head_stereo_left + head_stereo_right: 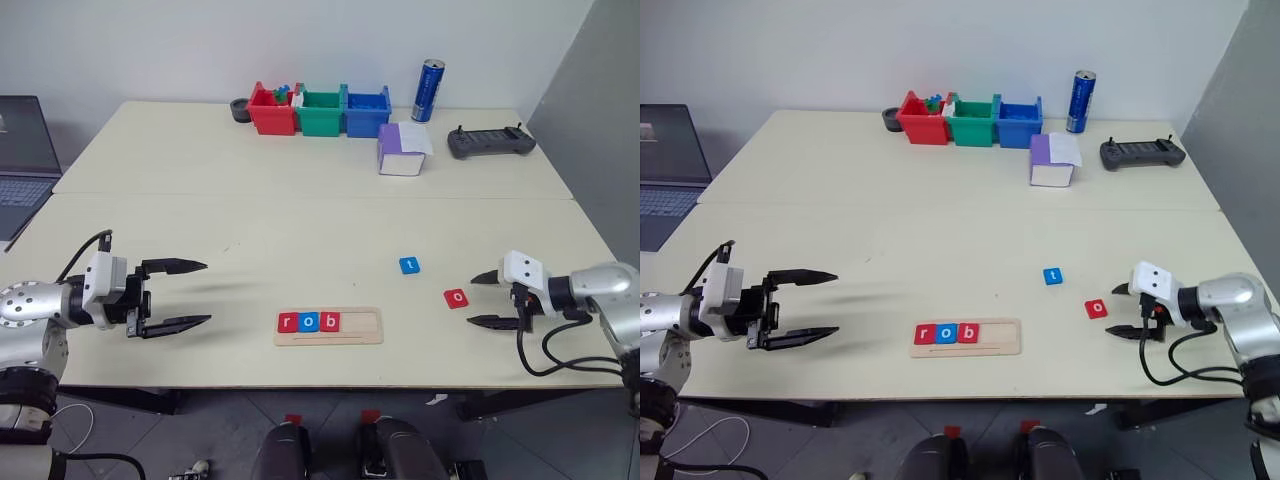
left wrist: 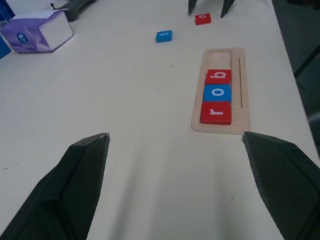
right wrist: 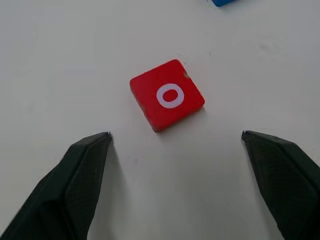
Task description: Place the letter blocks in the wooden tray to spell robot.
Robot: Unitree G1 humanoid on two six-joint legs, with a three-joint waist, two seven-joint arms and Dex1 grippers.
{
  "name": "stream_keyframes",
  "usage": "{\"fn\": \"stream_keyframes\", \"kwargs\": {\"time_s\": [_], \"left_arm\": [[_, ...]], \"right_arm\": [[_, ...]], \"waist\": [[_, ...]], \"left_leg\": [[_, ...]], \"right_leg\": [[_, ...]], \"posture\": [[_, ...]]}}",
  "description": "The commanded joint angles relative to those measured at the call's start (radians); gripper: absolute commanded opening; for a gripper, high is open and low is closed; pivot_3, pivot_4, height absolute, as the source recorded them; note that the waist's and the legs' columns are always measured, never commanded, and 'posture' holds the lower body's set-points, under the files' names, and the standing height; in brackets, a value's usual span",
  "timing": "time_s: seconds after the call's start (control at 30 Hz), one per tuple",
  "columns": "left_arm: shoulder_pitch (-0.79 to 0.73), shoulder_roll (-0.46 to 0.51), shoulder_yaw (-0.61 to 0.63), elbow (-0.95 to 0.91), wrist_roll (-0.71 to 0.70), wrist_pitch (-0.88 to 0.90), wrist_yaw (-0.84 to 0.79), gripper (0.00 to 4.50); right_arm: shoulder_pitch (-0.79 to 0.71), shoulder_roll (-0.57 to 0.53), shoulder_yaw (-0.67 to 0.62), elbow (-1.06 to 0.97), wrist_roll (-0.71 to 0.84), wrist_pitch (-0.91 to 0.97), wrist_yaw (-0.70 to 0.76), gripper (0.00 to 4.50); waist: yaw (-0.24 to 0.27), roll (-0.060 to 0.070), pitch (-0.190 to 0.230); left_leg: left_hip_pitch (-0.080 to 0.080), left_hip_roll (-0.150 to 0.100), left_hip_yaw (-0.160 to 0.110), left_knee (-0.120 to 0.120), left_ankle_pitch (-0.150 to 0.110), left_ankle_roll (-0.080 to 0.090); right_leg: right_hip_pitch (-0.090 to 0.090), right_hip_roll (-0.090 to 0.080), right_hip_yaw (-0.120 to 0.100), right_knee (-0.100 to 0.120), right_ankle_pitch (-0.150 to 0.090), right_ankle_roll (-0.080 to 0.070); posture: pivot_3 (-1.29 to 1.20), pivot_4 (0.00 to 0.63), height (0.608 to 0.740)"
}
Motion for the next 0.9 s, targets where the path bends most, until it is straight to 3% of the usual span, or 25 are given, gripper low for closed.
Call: {"fn": "stream_keyframes", "kwargs": {"time_s": [0.03,0.37,0.47,0.7,0.83,0.9], "left_arm": [[0.035,0.029,0.043,-0.036,-0.017,-0.015,-0.006,4.50],[0.086,0.019,0.090,-0.079,-0.006,-0.011,-0.006,4.50],[0.092,0.022,0.099,-0.080,-0.002,-0.010,-0.006,4.50],[0.082,0.029,0.102,-0.078,0.003,-0.002,-0.006,4.50],[0.073,0.032,0.101,-0.076,0.005,0.000,-0.006,4.50],[0.069,0.032,0.101,-0.072,0.006,-0.001,-0.006,4.50]], "right_arm": [[-0.076,0.018,0.047,0.134,-0.070,-0.131,0.046,4.47],[-0.196,0.094,0.106,0.312,-0.141,-0.265,0.104,4.47],[-0.215,0.121,0.106,0.343,-0.141,-0.282,0.105,3.86],[-0.244,0.169,0.097,0.400,-0.143,-0.295,0.115,1.59],[-0.236,0.162,0.078,0.334,-0.105,-0.237,0.163,1.47],[-0.224,0.144,0.071,0.204,-0.086,-0.109,0.178,1.47]], "waist": [[0.001,0.000,0.000],[-0.001,-0.003,-0.002],[-0.005,-0.005,-0.003],[-0.012,-0.007,-0.005],[-0.016,-0.007,-0.005],[-0.017,-0.006,-0.004]], "left_leg": [[0.000,0.000,0.000,0.000,0.000,0.000],[0.003,0.001,0.000,0.001,0.000,0.000],[0.003,0.002,0.000,0.001,0.000,0.000],[0.008,0.003,0.001,0.001,0.001,-0.002],[0.009,0.003,0.001,0.001,0.001,-0.002],[0.008,0.003,0.001,0.001,0.001,-0.002]], "right_leg": [[0.000,0.000,0.000,0.000,0.000,0.000],[0.002,0.000,0.000,0.001,0.000,0.000],[0.002,0.000,0.000,0.001,0.000,0.000],[0.006,0.001,0.000,0.002,0.000,0.000],[0.007,0.001,0.000,0.002,0.000,0.000],[0.007,0.001,0.000,0.002,0.000,0.000]], "posture": [[0.00,0.150,0.740],[0.00,0.150,0.740],[0.00,0.150,0.740],[0.00,0.150,0.740],[0.00,0.150,0.740],[0.00,0.150,0.740]]}}
